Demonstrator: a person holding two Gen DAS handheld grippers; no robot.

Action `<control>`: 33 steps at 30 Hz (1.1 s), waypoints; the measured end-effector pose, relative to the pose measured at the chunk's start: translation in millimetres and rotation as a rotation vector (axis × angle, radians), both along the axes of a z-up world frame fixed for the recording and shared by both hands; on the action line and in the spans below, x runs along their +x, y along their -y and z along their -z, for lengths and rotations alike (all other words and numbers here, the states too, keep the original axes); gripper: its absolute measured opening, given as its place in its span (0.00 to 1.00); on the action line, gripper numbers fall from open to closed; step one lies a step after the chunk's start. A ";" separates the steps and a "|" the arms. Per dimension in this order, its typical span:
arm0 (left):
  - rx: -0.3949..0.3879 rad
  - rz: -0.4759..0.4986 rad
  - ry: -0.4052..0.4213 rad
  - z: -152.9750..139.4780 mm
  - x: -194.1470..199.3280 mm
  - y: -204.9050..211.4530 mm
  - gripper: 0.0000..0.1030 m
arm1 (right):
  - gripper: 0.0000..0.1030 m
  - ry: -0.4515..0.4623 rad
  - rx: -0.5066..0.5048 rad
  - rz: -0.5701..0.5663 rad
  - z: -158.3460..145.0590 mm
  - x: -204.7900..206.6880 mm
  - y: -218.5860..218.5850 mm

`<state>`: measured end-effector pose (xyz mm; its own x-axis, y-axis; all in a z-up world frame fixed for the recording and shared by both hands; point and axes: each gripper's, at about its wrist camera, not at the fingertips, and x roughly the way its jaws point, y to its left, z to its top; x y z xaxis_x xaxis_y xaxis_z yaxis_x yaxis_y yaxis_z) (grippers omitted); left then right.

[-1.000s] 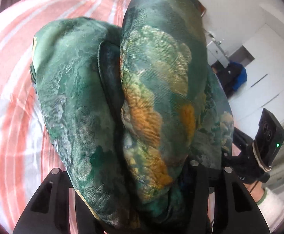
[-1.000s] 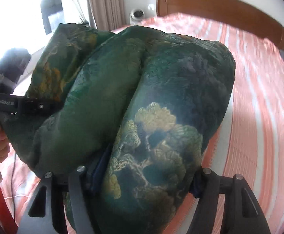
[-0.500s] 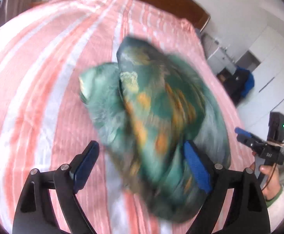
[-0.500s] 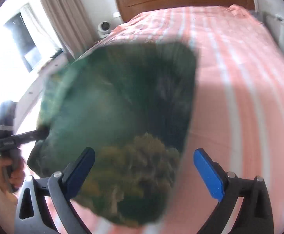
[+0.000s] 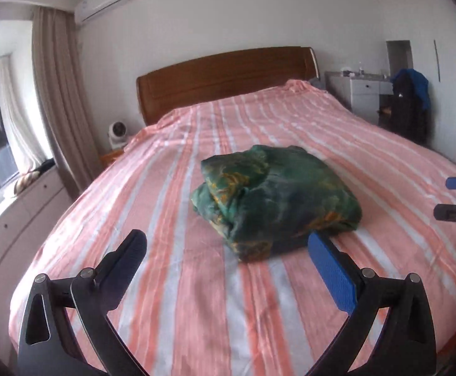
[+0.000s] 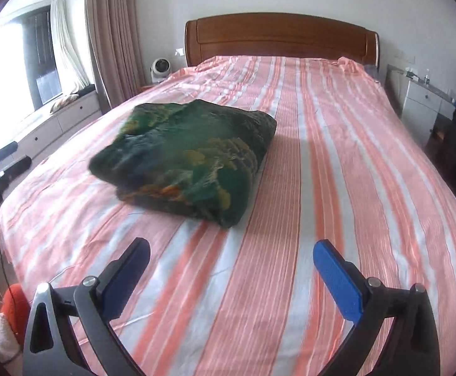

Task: Fold large clothes

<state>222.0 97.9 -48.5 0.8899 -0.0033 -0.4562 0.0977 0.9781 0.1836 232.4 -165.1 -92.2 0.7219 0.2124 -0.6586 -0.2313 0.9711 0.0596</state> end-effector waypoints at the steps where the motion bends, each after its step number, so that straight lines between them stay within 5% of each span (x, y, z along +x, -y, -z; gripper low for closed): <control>1: -0.004 0.005 0.003 -9.5 -21.2 3.2 1.00 | 1.00 0.013 -0.001 0.005 -4.6 -11.6 2.0; 8: -0.063 -0.013 0.057 -26.9 -85.7 41.3 1.00 | 1.00 0.112 -0.023 0.064 -30.2 -94.6 12.7; 20: -0.071 -0.013 0.084 -44.9 -109.3 56.0 1.00 | 1.00 0.386 0.070 0.191 -81.7 -166.0 46.2; 26: -0.068 -0.012 0.090 -47.1 -117.4 59.4 1.00 | 1.00 0.263 0.060 0.097 -65.4 -154.5 37.8; 31: -0.043 -0.023 0.115 -48.7 -122.7 63.3 1.00 | 1.00 0.426 0.101 0.147 -73.9 -184.2 43.8; 33: -0.056 -0.012 0.118 -48.3 -123.7 64.3 1.00 | 1.00 0.419 0.104 0.147 -75.7 -182.4 43.5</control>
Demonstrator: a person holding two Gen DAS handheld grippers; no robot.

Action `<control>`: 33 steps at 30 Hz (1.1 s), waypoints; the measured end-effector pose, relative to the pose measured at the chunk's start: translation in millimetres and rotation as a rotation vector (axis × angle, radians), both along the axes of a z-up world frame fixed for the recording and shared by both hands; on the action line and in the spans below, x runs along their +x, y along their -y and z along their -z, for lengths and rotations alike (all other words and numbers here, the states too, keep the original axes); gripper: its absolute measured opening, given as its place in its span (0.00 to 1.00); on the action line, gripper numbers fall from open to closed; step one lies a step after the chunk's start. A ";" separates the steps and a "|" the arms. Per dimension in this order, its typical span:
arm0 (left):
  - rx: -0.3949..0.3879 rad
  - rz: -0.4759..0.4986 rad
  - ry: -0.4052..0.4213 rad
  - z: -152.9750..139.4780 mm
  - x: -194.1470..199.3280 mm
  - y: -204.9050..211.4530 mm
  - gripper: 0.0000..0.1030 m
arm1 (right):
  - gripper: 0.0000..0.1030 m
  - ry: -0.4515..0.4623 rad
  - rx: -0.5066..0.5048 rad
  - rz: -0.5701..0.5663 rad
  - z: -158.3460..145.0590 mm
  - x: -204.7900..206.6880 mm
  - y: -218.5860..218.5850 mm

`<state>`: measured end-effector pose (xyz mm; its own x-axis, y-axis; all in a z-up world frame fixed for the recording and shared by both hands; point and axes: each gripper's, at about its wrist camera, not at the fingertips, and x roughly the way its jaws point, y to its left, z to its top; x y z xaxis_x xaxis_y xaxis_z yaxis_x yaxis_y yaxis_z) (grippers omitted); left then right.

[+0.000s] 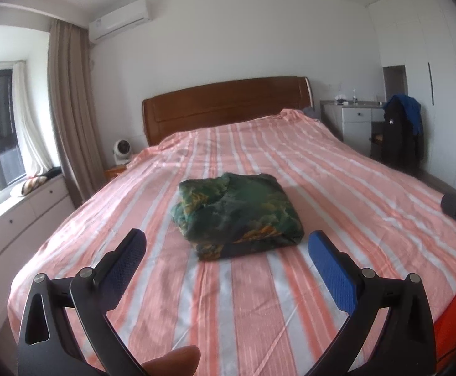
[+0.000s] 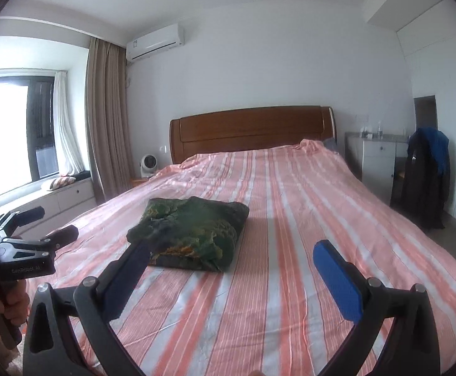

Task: Fold large clothes

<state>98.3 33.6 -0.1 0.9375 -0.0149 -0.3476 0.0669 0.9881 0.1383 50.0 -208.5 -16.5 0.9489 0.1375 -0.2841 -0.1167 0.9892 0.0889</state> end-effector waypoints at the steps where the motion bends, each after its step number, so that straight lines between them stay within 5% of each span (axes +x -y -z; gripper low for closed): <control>1: -0.005 0.005 -0.005 0.2 0.2 0.8 1.00 | 1.00 -0.036 -0.020 -0.006 1.9 5.6 -2.8; 11: -0.019 -0.028 -0.007 1.4 -2.3 1.9 1.00 | 1.00 -0.166 -0.046 -0.031 23.4 20.5 -18.8; 17: -0.013 -0.109 -0.089 7.8 9.7 3.2 1.00 | 1.00 -0.234 -0.049 -0.054 27.6 28.8 -24.4; 23: -0.086 -0.102 -0.283 24.9 31.2 0.6 1.00 | 1.00 -0.321 -0.071 -0.026 32.9 45.0 -27.8; 33: 0.000 -0.108 -0.309 34.5 31.8 9.1 1.00 | 1.00 -0.386 -0.131 -0.008 36.5 58.0 -42.9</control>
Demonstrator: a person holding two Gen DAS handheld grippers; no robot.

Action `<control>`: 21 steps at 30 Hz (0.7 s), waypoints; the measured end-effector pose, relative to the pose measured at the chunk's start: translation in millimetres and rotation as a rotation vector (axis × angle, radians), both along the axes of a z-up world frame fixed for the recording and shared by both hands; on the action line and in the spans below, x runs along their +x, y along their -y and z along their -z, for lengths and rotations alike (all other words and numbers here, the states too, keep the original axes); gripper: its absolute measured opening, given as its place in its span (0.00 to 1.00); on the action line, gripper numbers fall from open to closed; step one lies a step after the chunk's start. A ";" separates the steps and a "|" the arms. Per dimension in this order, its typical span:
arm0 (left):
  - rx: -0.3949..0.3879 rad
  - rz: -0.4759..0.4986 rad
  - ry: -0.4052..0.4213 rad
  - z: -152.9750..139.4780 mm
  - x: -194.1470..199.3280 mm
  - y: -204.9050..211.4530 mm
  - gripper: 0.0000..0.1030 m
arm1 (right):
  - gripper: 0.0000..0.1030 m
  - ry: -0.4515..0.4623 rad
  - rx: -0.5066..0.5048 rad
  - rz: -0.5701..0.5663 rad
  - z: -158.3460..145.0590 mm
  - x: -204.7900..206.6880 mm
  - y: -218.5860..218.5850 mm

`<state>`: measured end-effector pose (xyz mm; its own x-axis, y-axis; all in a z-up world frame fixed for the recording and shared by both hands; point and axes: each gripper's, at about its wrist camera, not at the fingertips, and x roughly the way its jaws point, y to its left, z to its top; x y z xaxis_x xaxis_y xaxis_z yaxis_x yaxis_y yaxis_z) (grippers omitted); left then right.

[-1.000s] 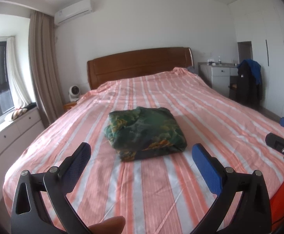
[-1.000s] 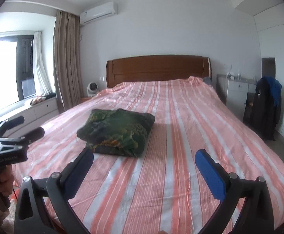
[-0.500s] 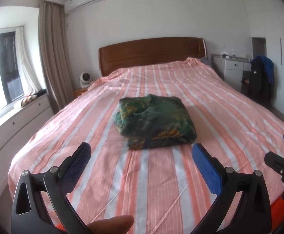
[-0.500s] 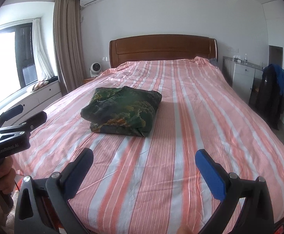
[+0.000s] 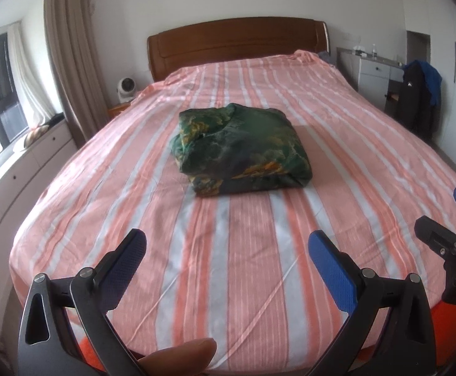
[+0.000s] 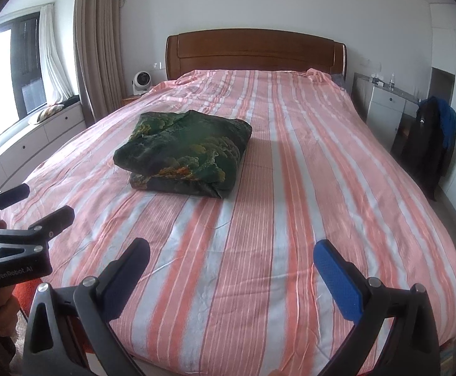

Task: Fold large clothes

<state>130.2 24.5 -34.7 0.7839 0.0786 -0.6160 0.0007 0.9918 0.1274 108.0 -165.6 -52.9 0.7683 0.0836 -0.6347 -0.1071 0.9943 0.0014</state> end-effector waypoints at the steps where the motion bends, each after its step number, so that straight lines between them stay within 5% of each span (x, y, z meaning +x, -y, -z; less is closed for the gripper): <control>1: 0.008 -0.005 0.002 0.4 -0.1 0.8 1.00 | 1.00 -0.008 -0.002 0.000 1.2 0.7 -0.2; 21: 0.036 -0.006 0.033 -26.9 -10.5 3.7 1.00 | 1.00 -0.059 -0.029 0.007 -8.4 2.6 -4.3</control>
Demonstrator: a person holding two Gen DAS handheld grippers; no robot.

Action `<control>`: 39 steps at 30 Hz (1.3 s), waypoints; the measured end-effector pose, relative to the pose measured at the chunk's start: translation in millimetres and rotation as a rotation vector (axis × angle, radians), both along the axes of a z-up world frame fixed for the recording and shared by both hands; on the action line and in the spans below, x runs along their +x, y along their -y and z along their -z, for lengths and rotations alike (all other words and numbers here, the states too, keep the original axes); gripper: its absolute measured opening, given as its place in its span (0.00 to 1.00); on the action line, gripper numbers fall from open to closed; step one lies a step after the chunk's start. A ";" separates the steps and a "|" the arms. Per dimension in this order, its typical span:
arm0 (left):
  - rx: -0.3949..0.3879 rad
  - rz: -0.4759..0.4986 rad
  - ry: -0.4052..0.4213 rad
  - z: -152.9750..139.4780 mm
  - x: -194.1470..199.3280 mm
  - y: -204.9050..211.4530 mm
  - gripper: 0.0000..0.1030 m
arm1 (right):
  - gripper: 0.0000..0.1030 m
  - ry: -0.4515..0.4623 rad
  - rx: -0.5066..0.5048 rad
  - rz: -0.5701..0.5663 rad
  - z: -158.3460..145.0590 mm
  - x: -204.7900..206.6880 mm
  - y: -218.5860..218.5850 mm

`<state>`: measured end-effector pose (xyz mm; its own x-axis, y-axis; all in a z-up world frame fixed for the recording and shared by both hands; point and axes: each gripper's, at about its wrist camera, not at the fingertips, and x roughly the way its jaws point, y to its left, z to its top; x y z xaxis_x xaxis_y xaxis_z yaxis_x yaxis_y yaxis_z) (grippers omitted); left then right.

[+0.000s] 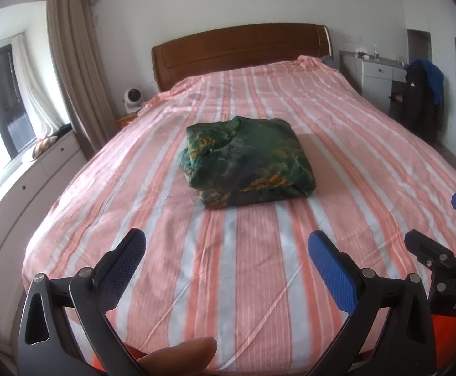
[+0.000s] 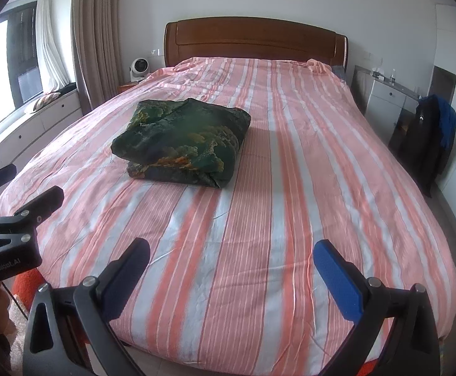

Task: Fold large clothes

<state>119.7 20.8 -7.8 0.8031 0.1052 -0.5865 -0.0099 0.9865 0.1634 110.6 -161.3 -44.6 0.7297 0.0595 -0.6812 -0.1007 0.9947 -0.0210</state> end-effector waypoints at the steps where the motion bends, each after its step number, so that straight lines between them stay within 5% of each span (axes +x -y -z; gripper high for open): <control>1: -0.007 0.006 -0.001 -2.3 -1.7 -1.6 1.00 | 1.00 -0.001 0.000 -0.001 -1.9 -0.1 -1.0; 39: 0.026 0.002 -0.035 0.2 1.2 -2.4 1.00 | 1.00 -0.005 0.000 -0.021 -10.8 -18.3 -5.0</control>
<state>120.9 23.1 -7.9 0.7821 0.1191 -0.6117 -0.0018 0.9820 0.1888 92.3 -156.3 -33.8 0.7249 0.0743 -0.6848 -0.1213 0.9924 -0.0207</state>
